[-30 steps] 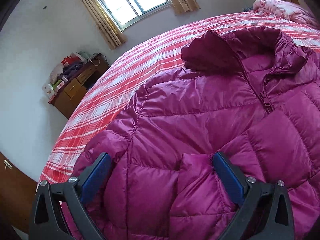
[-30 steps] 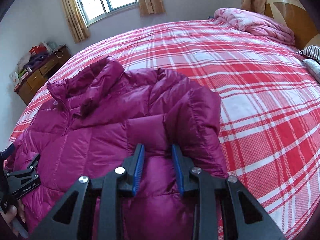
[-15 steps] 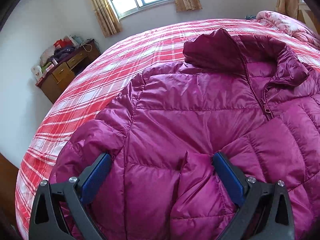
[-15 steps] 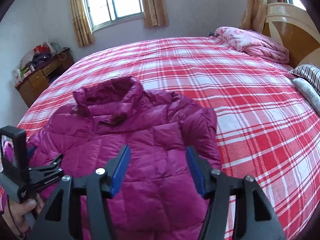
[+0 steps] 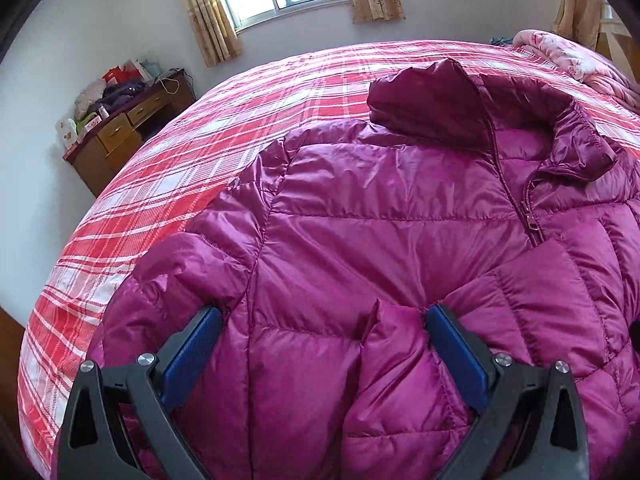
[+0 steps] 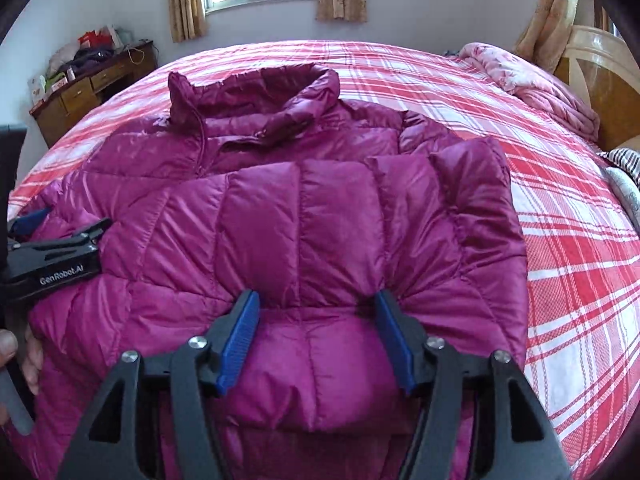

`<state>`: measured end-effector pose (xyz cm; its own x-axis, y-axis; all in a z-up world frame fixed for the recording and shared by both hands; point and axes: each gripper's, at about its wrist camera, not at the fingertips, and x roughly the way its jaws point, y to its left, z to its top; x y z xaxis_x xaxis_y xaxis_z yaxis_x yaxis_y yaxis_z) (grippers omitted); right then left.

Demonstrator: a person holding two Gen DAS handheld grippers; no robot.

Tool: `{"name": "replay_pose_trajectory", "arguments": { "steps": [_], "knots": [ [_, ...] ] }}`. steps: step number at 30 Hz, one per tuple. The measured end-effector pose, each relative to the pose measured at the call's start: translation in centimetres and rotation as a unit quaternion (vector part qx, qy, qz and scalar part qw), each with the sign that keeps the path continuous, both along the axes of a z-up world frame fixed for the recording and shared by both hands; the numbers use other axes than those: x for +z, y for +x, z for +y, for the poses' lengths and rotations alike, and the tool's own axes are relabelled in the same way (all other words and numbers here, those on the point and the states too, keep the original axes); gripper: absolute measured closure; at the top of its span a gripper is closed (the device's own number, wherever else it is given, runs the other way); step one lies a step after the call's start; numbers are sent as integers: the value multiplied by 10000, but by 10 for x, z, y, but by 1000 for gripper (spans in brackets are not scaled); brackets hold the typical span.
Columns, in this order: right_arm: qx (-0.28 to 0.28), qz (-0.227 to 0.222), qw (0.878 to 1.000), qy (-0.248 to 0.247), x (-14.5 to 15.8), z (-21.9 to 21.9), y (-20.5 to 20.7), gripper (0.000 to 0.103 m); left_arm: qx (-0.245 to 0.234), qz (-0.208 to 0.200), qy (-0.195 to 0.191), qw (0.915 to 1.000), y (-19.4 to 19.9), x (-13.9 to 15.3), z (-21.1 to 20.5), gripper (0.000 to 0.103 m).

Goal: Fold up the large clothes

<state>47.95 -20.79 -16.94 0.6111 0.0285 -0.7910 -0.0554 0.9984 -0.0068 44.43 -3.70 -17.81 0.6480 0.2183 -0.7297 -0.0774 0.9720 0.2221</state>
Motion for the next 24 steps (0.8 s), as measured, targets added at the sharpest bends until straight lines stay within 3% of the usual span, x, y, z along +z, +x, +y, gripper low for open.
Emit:
{"name": "replay_pose_trajectory", "arguments": {
  "steps": [9,15,18,24],
  "knots": [
    [0,-41,10000,-50,-1,1,-3,37,-2,-17,179,9998,0,-1,-5,1],
    [-4,-82,9999,-65,-2,2,-3,37,-98,75,-117,9999,1,4,3,1],
    [-3,-91,10000,-14,-1,0,-4,36,-167,122,-18,9998,-7,15,7,1],
    [-8,-107,9999,-26,-1,1,-4,36,-149,-284,255,9992,-50,50,42,1]
  ]
}}
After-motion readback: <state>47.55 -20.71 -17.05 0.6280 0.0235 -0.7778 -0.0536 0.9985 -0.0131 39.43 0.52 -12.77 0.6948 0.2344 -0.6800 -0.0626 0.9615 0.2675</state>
